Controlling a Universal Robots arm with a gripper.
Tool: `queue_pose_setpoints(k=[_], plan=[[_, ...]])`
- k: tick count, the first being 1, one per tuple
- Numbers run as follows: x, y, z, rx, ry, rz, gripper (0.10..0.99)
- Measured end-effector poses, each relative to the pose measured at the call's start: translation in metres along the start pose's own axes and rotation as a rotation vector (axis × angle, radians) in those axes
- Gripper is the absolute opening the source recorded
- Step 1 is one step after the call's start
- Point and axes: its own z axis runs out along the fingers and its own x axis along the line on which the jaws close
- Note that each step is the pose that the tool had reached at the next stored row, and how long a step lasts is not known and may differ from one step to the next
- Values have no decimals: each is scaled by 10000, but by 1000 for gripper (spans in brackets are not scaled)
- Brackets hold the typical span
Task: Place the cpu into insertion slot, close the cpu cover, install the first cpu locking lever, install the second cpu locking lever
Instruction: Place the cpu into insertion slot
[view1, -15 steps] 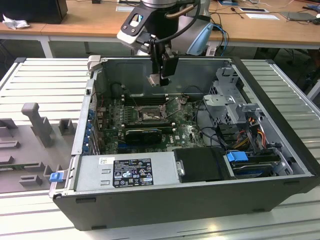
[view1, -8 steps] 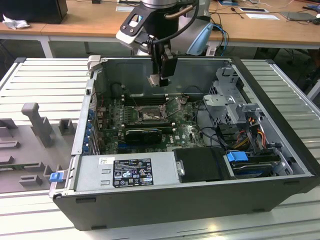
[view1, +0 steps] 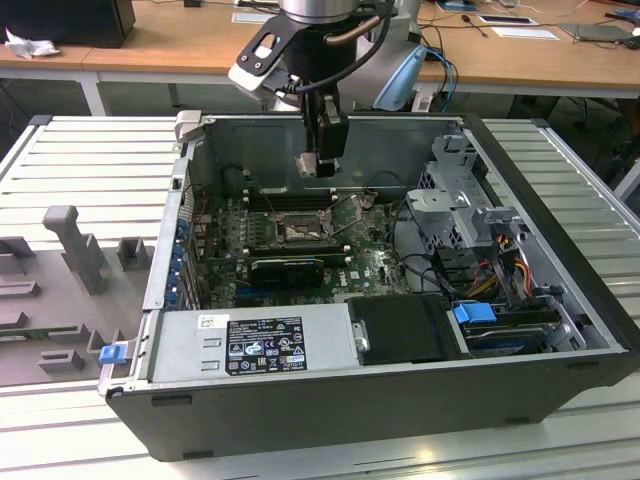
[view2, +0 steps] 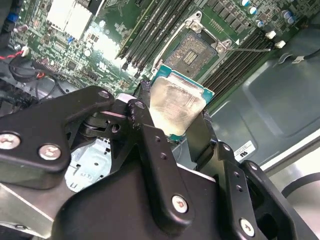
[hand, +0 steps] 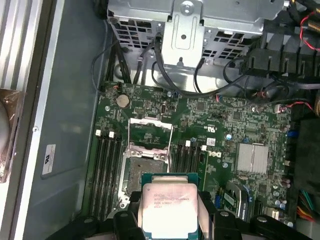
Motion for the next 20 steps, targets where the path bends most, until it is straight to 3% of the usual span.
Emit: queue_pose_setpoints(k=[10,20], plan=[[20,-14,184,142,-20,338,525],[19,-30,408,146,-63,591,525]])
